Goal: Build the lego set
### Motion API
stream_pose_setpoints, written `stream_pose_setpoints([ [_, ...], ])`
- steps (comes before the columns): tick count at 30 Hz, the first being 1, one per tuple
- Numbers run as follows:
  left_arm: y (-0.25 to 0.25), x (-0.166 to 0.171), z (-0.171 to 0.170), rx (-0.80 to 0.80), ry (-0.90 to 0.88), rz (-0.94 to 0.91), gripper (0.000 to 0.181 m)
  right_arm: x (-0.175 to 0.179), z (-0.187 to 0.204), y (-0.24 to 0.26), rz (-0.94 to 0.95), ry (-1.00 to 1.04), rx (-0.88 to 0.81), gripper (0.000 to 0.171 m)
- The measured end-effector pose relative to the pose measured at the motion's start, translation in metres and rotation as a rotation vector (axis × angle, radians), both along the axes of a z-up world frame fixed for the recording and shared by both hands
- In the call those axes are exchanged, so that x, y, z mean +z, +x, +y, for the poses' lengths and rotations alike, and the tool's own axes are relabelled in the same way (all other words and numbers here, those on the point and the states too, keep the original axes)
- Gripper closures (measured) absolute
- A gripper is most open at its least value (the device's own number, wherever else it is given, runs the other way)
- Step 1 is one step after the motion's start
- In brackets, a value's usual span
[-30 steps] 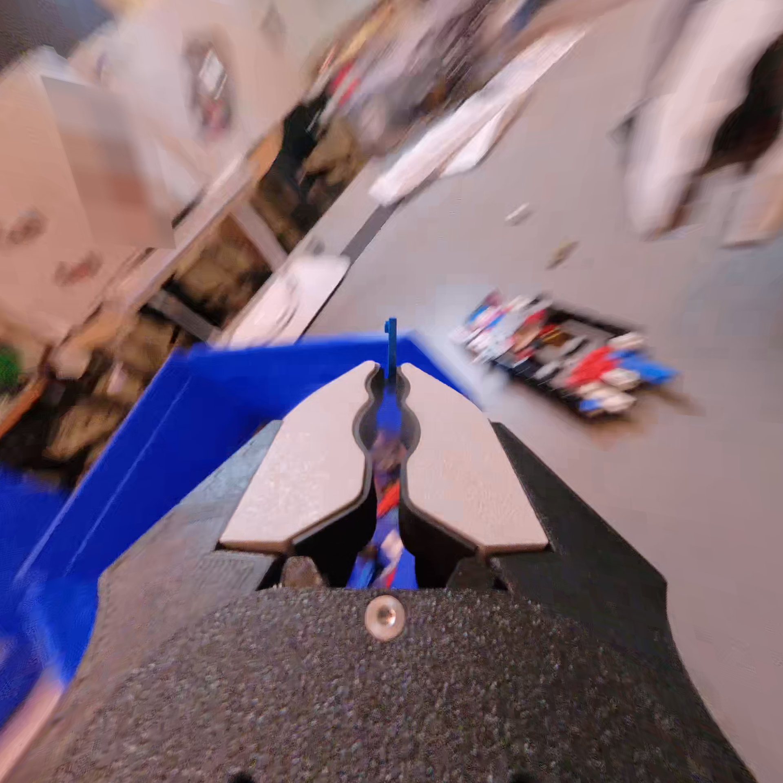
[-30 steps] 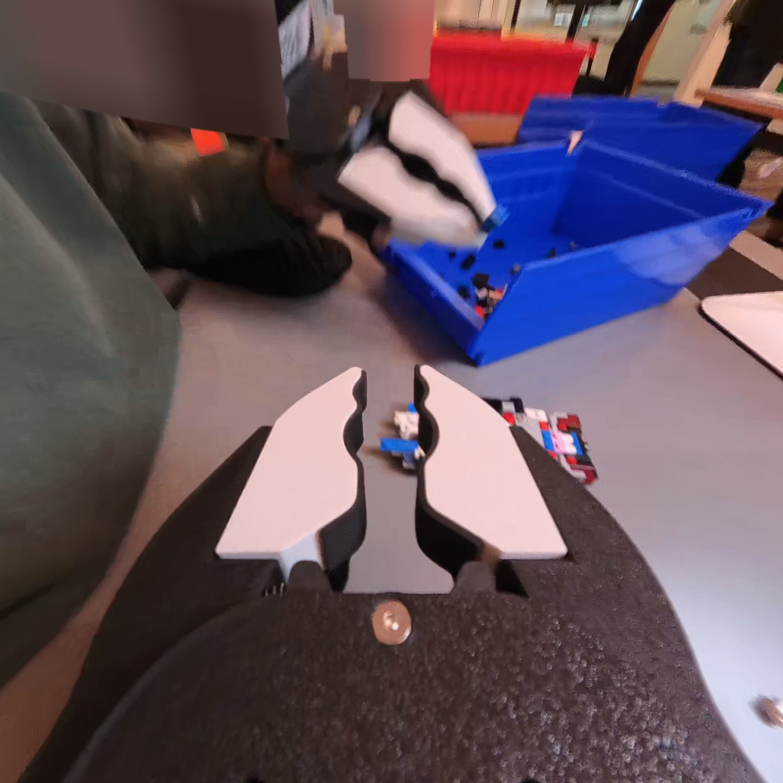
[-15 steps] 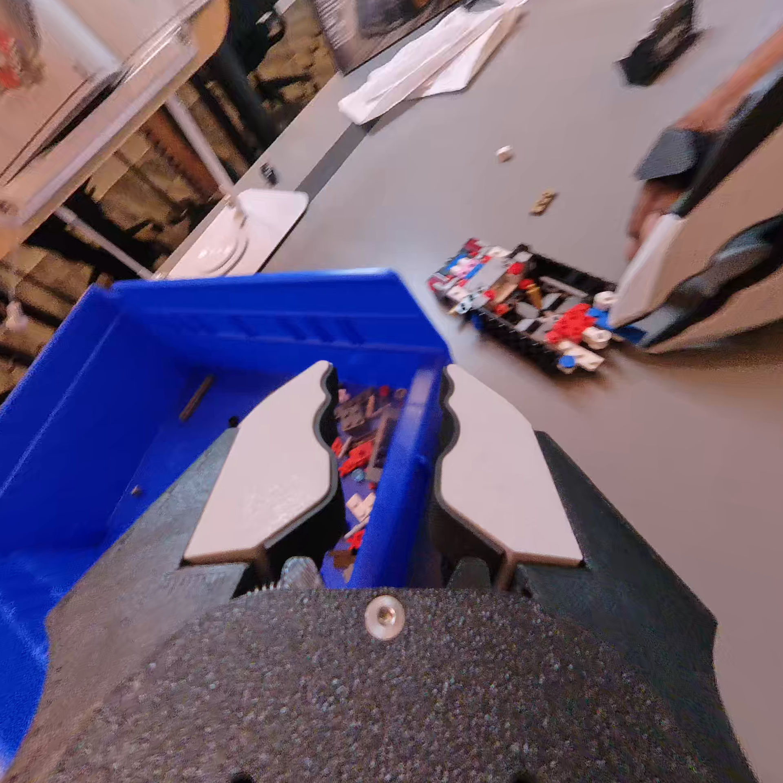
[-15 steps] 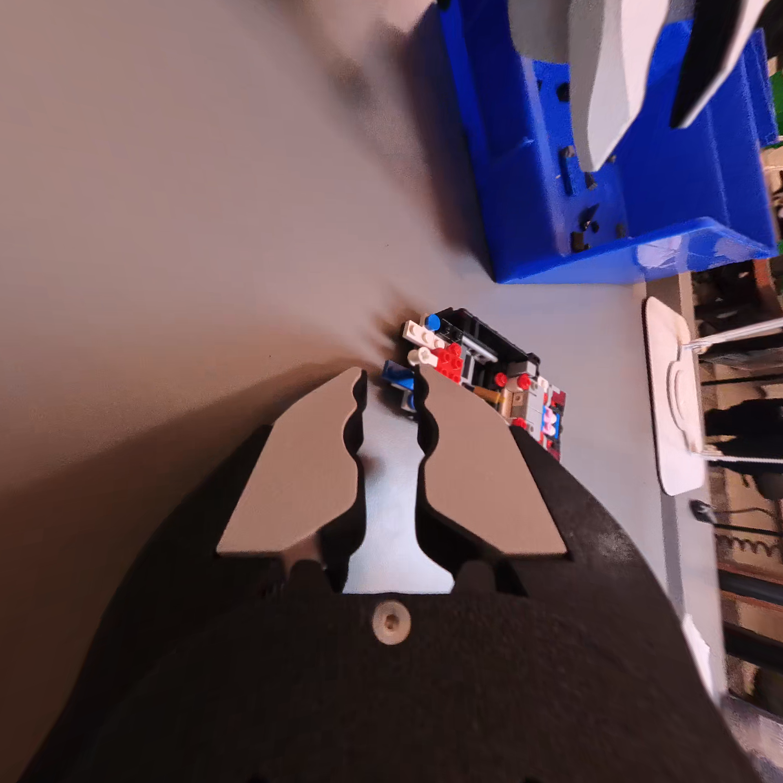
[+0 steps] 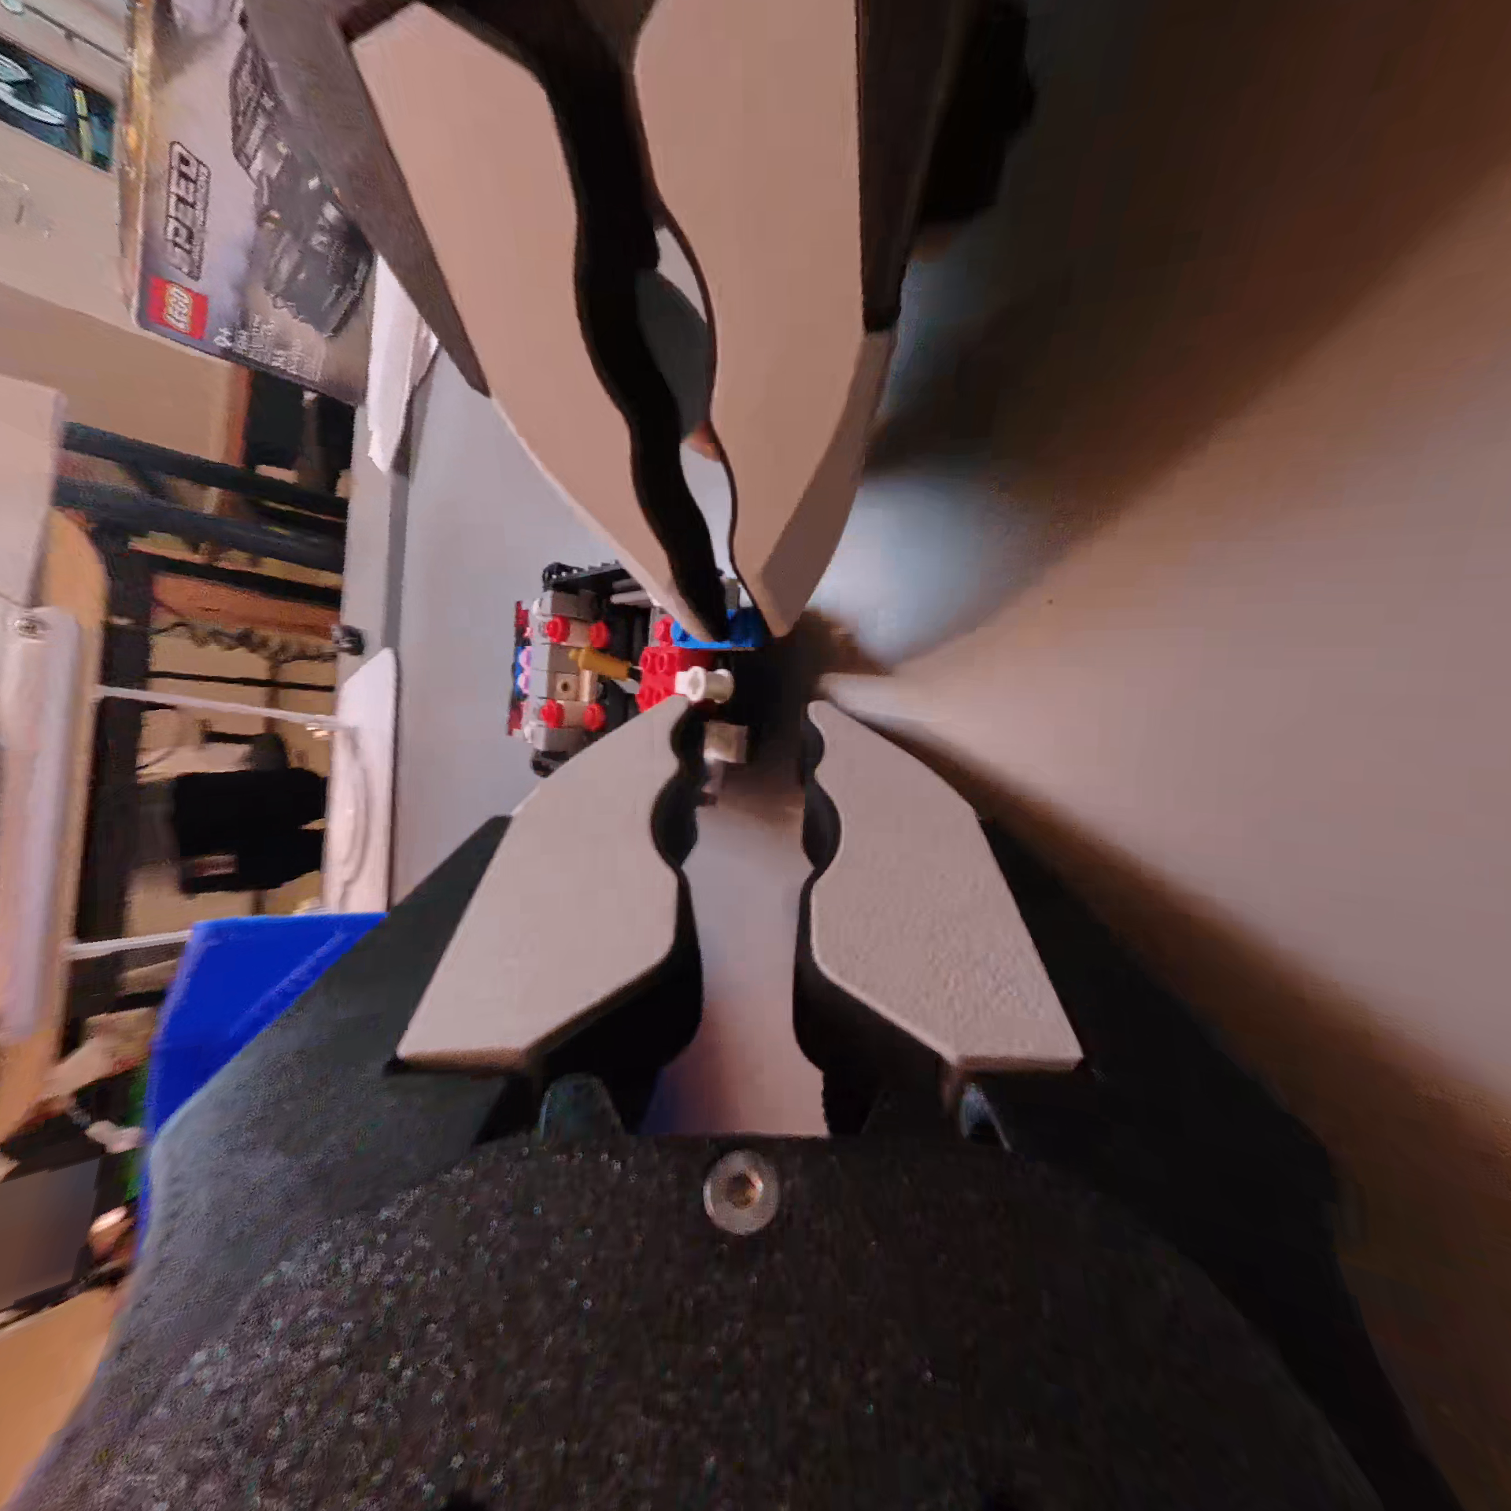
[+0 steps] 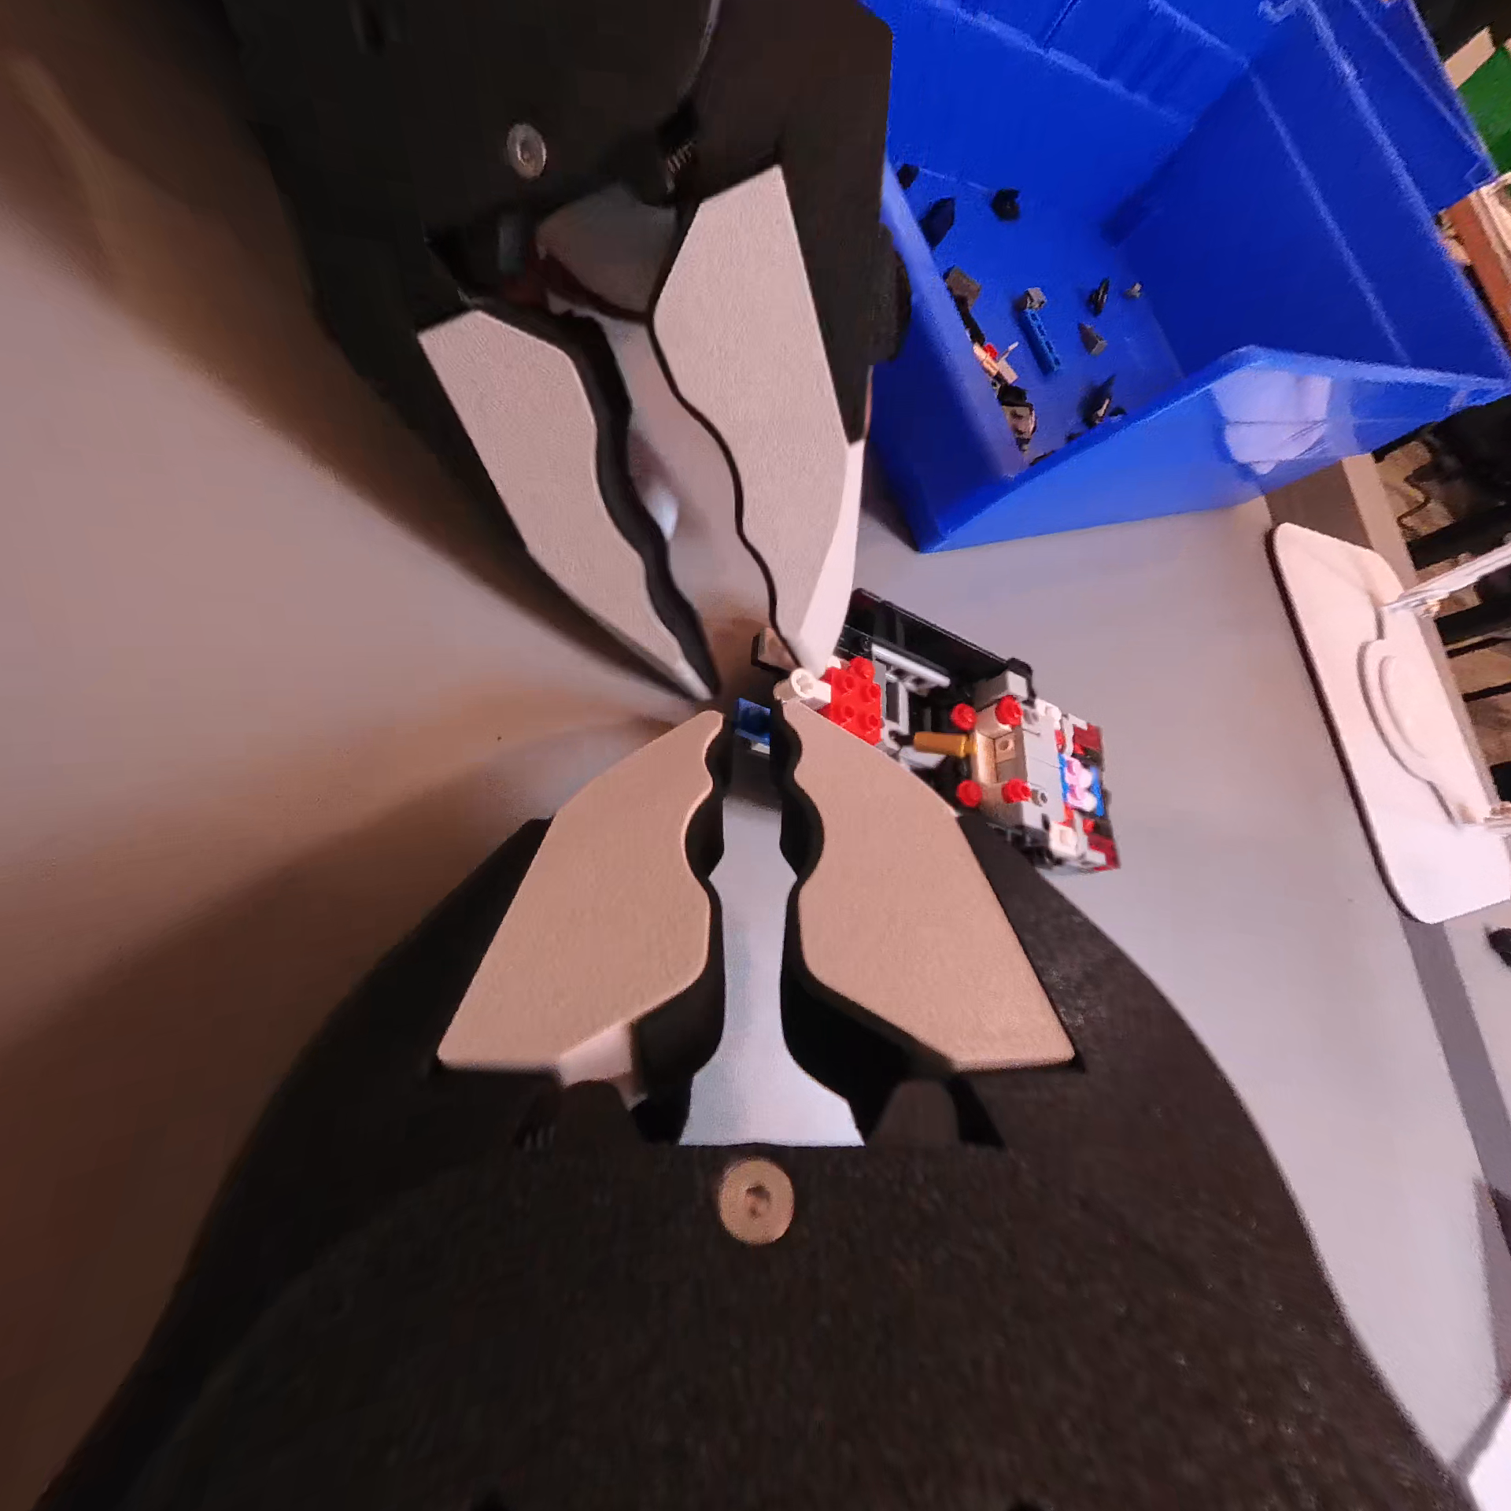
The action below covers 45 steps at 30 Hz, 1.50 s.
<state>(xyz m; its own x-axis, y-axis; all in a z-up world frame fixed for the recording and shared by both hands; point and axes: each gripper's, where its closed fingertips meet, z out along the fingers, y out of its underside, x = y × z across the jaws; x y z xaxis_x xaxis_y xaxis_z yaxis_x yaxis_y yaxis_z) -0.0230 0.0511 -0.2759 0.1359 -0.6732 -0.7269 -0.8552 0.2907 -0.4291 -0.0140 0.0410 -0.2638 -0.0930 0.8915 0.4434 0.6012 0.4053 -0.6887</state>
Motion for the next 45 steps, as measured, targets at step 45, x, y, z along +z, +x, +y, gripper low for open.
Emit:
stream_pose_setpoints([
  [45,-0.126,0.051,0.064,0.693,-0.254,-0.463,0.130,0.050,0.016,0.004,0.339,-0.541,-0.082,0.147],
])
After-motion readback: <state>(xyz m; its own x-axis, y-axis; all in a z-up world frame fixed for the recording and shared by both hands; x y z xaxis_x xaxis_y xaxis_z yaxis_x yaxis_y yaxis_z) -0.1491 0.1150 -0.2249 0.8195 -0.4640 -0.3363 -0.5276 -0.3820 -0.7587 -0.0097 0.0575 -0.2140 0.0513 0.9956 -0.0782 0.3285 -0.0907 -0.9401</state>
